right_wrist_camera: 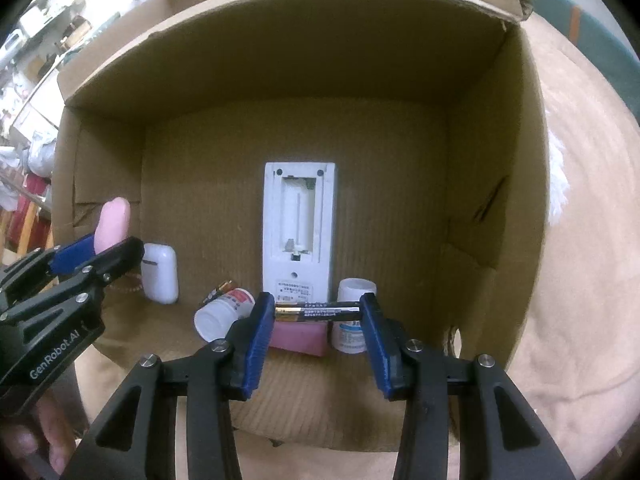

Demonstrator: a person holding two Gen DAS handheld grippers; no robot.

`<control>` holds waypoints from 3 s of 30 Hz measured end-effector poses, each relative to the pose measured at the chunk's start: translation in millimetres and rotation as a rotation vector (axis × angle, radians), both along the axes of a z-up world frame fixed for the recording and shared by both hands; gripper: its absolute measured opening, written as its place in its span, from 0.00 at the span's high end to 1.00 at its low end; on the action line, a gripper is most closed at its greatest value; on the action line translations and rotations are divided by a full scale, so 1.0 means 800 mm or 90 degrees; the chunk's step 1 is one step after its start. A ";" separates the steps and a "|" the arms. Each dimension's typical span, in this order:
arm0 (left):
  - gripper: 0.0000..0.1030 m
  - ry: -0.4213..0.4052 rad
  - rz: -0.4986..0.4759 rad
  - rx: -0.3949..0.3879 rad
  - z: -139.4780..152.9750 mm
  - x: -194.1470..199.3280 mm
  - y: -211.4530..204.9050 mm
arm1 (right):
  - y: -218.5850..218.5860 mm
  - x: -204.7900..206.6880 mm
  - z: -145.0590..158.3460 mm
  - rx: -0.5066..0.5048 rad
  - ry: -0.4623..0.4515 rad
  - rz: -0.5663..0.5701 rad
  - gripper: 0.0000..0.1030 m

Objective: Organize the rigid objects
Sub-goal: 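Carry the pink pouch and battery into the box and release both, then withdraw both open tools from the box toward the remaining cables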

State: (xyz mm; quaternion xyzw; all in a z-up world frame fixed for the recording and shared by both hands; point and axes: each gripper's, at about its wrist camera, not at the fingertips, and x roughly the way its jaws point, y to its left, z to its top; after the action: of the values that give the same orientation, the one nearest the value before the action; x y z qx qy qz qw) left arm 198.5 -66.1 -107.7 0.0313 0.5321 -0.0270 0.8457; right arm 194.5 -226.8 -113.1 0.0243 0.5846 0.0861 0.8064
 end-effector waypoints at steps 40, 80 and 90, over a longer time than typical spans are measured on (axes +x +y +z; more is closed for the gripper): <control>0.33 -0.033 0.011 -0.010 0.048 -0.026 0.007 | -0.029 -0.004 0.043 0.106 -0.080 -0.035 0.03; 0.33 0.035 0.222 -0.085 0.041 -0.124 0.110 | -0.037 -0.095 -0.013 0.171 0.039 -0.104 0.03; 0.33 0.036 0.229 -0.095 0.049 -0.121 0.107 | 0.057 -0.070 -0.038 0.033 -0.003 0.021 0.09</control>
State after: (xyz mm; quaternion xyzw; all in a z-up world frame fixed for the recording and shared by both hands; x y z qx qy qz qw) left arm 101.4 19.7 -68.6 -0.1277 0.5489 0.0846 0.8217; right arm 138.2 -181.5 -143.1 0.0355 0.5804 0.1147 0.8054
